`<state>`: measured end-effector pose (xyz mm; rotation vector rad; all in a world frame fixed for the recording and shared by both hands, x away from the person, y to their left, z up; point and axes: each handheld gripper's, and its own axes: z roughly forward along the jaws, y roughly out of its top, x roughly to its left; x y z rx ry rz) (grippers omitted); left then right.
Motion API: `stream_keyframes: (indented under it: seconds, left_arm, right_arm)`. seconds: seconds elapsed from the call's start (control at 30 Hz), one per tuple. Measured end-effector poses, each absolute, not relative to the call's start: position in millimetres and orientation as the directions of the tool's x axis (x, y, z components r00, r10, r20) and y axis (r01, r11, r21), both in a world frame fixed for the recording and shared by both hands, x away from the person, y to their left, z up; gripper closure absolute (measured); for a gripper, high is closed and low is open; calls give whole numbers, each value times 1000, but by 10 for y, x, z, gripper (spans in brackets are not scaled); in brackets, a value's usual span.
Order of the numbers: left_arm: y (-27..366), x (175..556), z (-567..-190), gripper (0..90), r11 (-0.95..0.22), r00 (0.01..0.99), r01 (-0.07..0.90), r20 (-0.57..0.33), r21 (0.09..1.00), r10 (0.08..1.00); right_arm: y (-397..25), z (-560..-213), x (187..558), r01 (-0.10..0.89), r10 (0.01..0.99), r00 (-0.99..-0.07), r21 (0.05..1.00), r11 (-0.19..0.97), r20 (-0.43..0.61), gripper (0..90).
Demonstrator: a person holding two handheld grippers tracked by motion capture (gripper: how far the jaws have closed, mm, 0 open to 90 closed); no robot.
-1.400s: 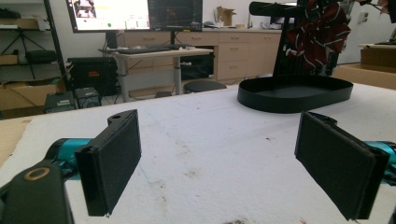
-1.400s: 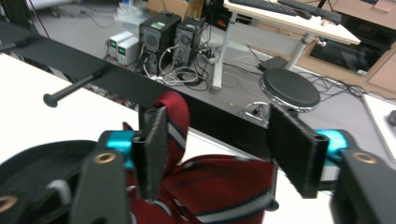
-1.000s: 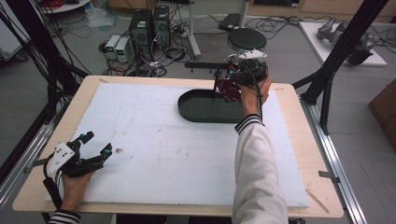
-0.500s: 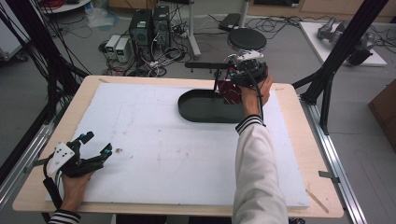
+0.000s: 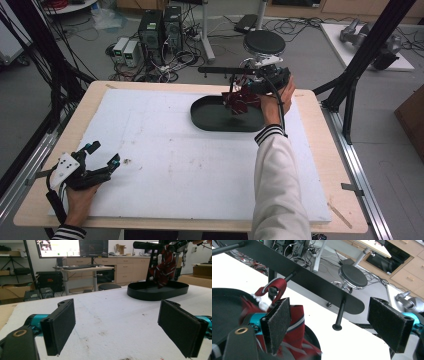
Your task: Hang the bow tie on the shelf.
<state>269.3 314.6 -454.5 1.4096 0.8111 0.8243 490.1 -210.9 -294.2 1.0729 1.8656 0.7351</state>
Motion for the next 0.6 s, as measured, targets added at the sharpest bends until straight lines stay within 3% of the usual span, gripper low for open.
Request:
stream_keyframes:
  seconds: [0.37, 0.6]
  left_arm:
    - [3145, 2689, -4547, 149, 5, 490, -10, 1, 1000, 872]
    - [3143, 2695, -4546, 149, 3, 491, -9, 2, 1000, 871]
  right_arm:
    - [-2169, -2870, 4803, 372, 903, -316, 838, 401, -291, 123]
    - [-2258, -2750, 4618, 367, 893, -407, 861, 351, -191, 120]
